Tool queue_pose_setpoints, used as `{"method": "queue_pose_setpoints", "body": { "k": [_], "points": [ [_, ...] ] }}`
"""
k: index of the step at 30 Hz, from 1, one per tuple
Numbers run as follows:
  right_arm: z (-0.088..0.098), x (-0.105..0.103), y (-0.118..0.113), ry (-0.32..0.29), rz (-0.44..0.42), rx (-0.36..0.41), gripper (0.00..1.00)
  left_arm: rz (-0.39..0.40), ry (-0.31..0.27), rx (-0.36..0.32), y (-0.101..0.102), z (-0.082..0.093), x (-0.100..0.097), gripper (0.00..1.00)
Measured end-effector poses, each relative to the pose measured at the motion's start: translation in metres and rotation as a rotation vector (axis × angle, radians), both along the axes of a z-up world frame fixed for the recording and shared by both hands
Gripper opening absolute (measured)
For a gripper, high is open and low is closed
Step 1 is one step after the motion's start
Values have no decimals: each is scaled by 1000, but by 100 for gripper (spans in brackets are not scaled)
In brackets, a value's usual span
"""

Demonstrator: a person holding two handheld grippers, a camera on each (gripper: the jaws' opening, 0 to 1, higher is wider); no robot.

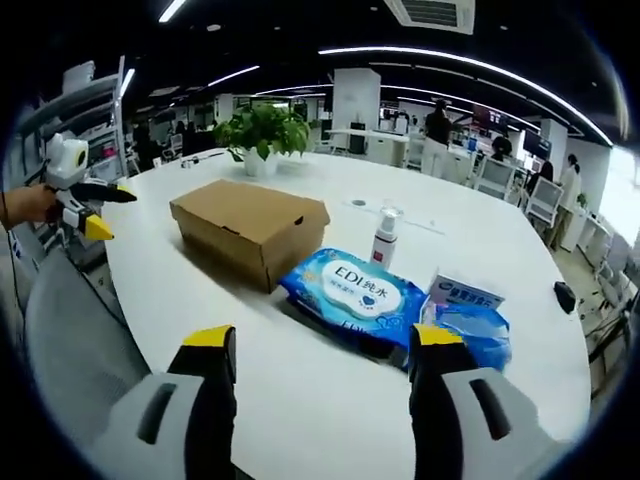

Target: Operate the shoe box by opening the lid, removing the specified soft item, and placing it in the target area until the item is outside and the box remains undamaged.

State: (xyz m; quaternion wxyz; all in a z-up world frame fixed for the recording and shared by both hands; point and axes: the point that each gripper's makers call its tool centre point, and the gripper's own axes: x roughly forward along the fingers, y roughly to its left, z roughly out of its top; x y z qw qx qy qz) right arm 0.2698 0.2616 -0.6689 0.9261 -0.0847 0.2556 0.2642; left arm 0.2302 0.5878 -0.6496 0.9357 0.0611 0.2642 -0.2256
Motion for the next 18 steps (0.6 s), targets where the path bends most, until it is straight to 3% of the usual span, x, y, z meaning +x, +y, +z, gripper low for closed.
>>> {"method": "queue_pose_setpoints", "body": {
  "k": [7,18],
  "points": [
    [0,-18,-18,3,-40,-6,74,12,11,-15,-2,-7,-6,89],
    [5,-36,-35,-9,-86,14,86,32,-25,-44,3,2,-14,100]
  ]
}}
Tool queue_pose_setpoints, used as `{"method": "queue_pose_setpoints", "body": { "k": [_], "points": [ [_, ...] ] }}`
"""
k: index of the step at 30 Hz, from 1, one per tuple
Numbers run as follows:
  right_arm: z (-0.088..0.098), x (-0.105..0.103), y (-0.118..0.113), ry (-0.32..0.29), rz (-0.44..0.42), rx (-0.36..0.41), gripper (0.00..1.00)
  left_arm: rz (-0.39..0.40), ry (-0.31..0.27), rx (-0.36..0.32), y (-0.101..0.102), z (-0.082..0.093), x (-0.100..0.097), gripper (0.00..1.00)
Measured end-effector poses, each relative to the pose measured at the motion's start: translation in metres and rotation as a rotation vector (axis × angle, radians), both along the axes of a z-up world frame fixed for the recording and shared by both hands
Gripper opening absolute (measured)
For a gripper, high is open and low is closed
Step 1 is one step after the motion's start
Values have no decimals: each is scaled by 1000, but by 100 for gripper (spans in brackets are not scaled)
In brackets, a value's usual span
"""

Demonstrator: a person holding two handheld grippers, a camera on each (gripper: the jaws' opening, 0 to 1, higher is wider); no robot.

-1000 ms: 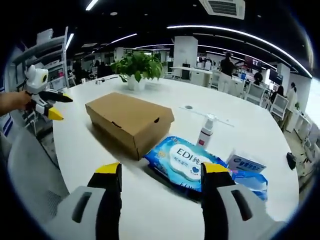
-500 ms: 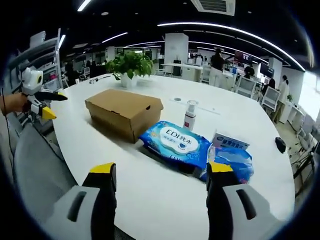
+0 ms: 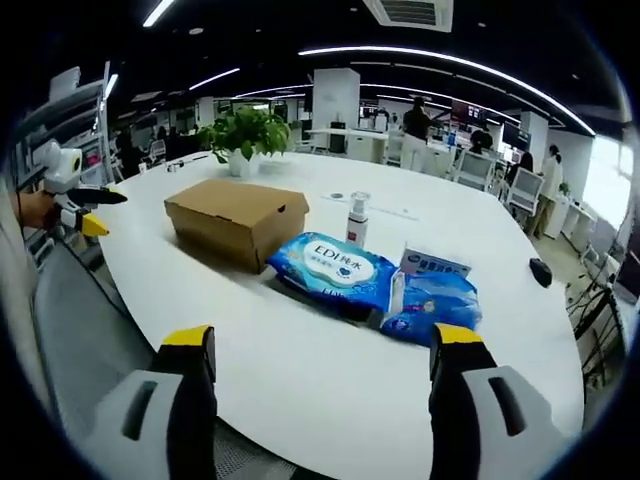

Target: Operate the shoe box by opening the lid, removing the specified soft item, and placing it in the target area until the item is outside and the box remains undamaged.

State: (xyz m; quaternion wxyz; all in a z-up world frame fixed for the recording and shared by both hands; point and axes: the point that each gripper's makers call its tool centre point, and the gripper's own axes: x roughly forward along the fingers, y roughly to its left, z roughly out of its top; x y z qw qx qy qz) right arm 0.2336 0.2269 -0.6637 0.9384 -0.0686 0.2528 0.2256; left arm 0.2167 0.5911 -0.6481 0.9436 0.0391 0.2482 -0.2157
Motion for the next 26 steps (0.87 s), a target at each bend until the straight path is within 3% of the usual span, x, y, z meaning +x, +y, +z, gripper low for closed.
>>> {"method": "queue_pose_setpoints", "body": {
  "k": [8,13,26],
  "points": [
    [3,-7,-4,0,-23,26,96,-23,1,24,-1,-1,-5,100],
    [7,-6,-6,-7,-40,59,96,-8,-5,11,1,1,-3,100],
    [5,-6,-4,-4,-41,59,96,3,-5,5,2,0,1,100]
  ]
}}
